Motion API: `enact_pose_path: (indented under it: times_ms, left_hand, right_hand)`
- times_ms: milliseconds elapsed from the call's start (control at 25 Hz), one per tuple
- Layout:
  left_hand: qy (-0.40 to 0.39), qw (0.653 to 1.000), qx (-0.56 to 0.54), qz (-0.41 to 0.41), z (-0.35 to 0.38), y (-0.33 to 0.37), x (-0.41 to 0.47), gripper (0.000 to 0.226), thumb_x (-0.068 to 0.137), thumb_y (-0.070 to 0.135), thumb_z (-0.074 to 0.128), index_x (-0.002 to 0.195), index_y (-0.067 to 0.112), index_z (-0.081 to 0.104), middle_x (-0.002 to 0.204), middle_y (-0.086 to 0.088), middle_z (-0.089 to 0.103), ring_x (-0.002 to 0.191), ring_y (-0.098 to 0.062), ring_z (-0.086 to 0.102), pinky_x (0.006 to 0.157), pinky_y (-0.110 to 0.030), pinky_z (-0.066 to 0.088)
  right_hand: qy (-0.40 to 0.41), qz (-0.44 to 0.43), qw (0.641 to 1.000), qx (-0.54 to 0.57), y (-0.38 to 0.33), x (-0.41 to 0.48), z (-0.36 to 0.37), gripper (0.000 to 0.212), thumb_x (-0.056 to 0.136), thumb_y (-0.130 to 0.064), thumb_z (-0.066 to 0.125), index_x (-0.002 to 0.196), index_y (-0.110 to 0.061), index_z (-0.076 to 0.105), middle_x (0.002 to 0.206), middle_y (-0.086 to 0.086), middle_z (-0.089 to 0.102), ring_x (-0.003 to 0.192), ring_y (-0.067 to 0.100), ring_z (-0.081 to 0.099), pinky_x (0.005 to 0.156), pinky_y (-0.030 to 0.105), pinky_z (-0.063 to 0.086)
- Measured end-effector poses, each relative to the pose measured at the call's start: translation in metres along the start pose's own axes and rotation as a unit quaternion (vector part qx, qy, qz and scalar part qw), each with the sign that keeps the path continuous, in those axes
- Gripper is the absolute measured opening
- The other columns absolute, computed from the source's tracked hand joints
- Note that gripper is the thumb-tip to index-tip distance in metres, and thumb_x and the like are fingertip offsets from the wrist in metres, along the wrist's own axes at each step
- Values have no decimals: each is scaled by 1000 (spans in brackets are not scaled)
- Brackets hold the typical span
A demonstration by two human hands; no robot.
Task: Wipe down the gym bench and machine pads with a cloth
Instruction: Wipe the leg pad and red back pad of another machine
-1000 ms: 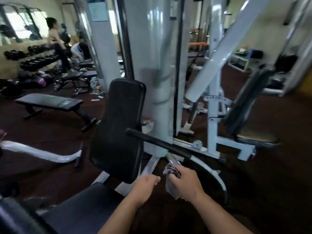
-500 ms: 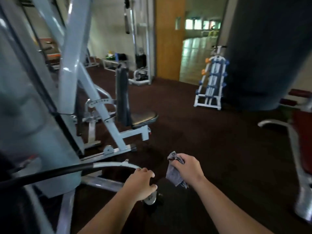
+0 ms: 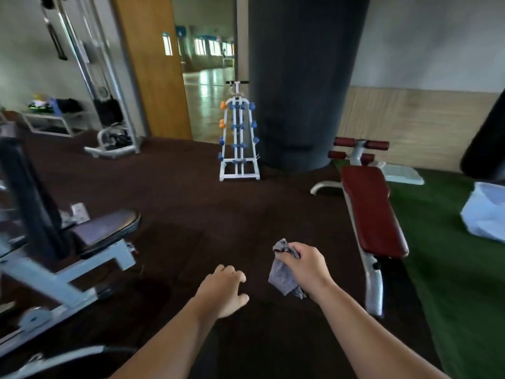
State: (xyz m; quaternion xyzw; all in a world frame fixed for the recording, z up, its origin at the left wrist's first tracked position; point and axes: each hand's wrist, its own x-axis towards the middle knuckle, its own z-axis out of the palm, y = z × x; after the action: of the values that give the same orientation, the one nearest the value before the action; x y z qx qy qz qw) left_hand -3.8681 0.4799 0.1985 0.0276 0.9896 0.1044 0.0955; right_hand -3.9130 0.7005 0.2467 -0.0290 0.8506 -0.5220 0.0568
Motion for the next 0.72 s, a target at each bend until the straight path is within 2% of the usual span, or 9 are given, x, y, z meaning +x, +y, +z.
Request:
enact_pose_path:
  times_ms: [120,280,520,720]
  left_hand:
    - [6,1000,-13,-8,-11,27,71,51,96,50,58,142,29,50,139,6,50,133,-19,40,103,-39,44]
    - [4,999,-17,-29,-22,22,144,50,96,49,58,142,29,50,138,7,51,131,-18,42,101,-37,44]
    - [11,998,-15,-68,-43,-49,267,50,96,50,57,141,29,51,140,6,50,132,-18,42,103,-37,45]
    - [26,995,-23,-99,-94,-131,369,49,97,49,56,142,29,52,141,7,50,133,-17,41,105,-37,44]
  right_hand:
    - [-2,4,1000,-6,8,67,-41,13,87,-37,73,80,-26,74,78,-5,75,76,12,72,73,44,59]
    - [-23,6,1000,-13,10,154,-45,14,87,-38,75,81,-25,74,80,-6,75,76,11,73,73,45,60]
    - [-60,-11,998,-14,-9,304,8,13,87,-39,75,80,-28,74,80,-6,75,77,10,72,72,38,59]
    - [-91,-22,995,-16,-51,440,68,15,85,-42,74,82,-27,74,80,-7,75,78,10,72,76,43,60]
